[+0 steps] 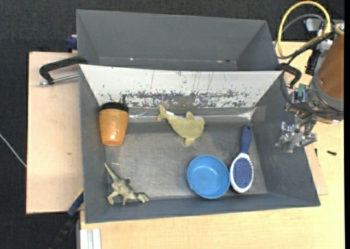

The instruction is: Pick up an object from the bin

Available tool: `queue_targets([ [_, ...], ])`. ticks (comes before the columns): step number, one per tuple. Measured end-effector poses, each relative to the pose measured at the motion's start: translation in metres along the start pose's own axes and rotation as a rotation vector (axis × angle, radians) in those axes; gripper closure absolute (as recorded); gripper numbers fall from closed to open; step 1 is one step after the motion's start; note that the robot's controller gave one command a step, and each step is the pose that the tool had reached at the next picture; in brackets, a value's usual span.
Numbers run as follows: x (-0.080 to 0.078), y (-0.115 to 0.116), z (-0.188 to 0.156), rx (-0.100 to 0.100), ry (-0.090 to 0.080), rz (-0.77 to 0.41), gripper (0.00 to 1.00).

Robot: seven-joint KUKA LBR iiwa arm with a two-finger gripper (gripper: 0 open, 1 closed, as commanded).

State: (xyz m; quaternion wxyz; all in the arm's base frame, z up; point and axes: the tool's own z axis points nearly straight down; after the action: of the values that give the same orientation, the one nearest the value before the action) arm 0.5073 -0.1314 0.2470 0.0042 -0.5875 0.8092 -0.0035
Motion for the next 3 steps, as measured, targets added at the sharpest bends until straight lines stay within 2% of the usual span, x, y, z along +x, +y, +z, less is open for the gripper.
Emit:
queue_targets([
  [1, 0.000, 0.001, 0.003, -0.008, 0.000, 0.000, 0.00],
  [2, -0.051, 0.008, 0.137, -0.017, -0.001, -0.020, 0.00],
  [3, -0.050, 0.004, 0.131, -0.006, -0.001, -0.016, 1.00],
])
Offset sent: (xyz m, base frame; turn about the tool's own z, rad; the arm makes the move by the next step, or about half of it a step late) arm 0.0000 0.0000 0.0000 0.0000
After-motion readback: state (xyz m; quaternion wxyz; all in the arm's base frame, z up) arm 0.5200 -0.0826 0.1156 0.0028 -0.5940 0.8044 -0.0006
